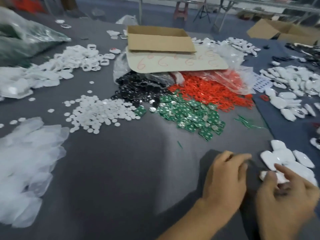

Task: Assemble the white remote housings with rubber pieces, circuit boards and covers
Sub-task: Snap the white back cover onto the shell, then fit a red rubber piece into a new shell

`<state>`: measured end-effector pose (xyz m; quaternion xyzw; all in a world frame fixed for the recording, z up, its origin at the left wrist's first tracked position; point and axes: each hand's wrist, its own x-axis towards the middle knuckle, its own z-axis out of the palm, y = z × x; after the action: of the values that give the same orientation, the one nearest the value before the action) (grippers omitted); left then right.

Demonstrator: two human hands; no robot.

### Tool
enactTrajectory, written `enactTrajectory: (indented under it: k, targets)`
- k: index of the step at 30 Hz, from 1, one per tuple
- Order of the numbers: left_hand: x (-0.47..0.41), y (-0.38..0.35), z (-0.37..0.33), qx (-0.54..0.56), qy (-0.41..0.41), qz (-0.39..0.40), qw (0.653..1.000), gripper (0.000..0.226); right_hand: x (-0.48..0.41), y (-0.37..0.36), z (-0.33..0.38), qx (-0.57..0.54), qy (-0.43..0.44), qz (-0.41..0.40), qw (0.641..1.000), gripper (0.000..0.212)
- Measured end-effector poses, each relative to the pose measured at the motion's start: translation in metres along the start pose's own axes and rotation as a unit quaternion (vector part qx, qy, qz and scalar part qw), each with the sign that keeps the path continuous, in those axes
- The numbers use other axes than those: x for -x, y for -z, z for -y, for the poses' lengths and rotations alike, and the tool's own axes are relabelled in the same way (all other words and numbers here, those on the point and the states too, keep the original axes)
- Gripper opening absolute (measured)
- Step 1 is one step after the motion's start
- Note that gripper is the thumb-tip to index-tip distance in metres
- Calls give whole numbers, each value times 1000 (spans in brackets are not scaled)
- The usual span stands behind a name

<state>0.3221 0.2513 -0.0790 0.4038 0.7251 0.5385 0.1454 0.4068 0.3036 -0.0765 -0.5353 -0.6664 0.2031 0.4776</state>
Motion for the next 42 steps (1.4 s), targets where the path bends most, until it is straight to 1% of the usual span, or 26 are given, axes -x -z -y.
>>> enactTrajectory:
  k: [1, 2, 4, 6, 8, 10, 12, 14, 16, 19, 21, 22, 25, 26, 28, 30, 31, 33, 35, 38, 39, 41, 42]
  targets:
    - [4, 18, 4, 10, 11, -28, 1000, 28, 12, -8, 13, -14, 23, 23, 999, 30]
    - [7, 38, 9, 7, 17, -54, 998, 26, 24, -18, 29, -33, 48, 68, 996, 28]
    - [11, 87, 21, -26, 25, -99, 994, 21, 49, -46, 64, -96, 91, 181, 975, 27]
    - [7, 142, 33, -83, 49, -139, 986, 20, 66, -80, 105, -141, 128, 283, 940, 33]
    - [-6, 199, 47, -158, 91, -175, 968, 25, 82, -124, 150, -145, 168, 377, 899, 32]
    - [-27, 254, 63, -220, 124, -213, 944, 29, 96, -173, 195, -135, 202, 438, 865, 29]
    - [-55, 304, 84, -264, 149, -251, 919, 29, 109, -223, 238, -122, 236, 459, 848, 26]
    - [-92, 349, 112, -310, 175, -255, 899, 27, 119, -276, 276, -98, 267, 484, 827, 21]
    - [-133, 385, 142, -352, 207, -230, 883, 23, 120, -333, 305, -58, 308, 498, 809, 21]
    - [-185, 420, 181, -378, 227, -183, 879, 25, 112, -411, 333, 23, 382, 484, 787, 27]
    - [-206, 430, 200, -393, 225, -152, 879, 26, 108, -443, 341, 82, 442, 457, 767, 25]
    - [-213, 432, 207, -397, 222, -141, 879, 27, 106, -453, 341, 97, 466, 433, 766, 23]
    - [-216, 434, 220, -397, 212, -133, 883, 26, 105, -465, 334, 58, 430, 398, 808, 20]
    - [-213, 433, 220, -390, 208, -139, 886, 24, 104, -465, 331, 42, 420, 399, 814, 18]
    - [-205, 432, 213, -367, 188, -160, 897, 19, 100, -454, 325, 5, 416, 413, 810, 11]
    - [-192, 431, 195, -351, 148, -189, 905, 15, 94, -432, 323, -64, 406, 430, 804, 8]
    - [-183, 431, 184, -326, 131, -208, 913, 13, 91, -416, 322, -106, 384, 442, 804, 8]
    - [-159, 427, 157, -220, 128, -244, 936, 6, 86, -378, 323, -186, 306, 477, 803, 10]
    - [-126, 416, 129, -117, 143, -256, 949, 7, 85, -333, 318, -229, 243, 525, 783, 13]
    - [-65, 387, 95, -28, 150, -277, 949, 6, 91, -266, 296, -255, 172, 619, 723, 22]
    - [-44, 375, 86, 10, 151, -276, 949, 6, 95, -244, 285, -269, 141, 632, 713, 23]
    - [-3, 350, 68, 82, 152, -263, 949, 13, 100, -203, 261, -308, 60, 646, 696, 23]
    - [16, 336, 60, 111, 157, -258, 947, 16, 102, -183, 250, -325, 10, 659, 679, 24]
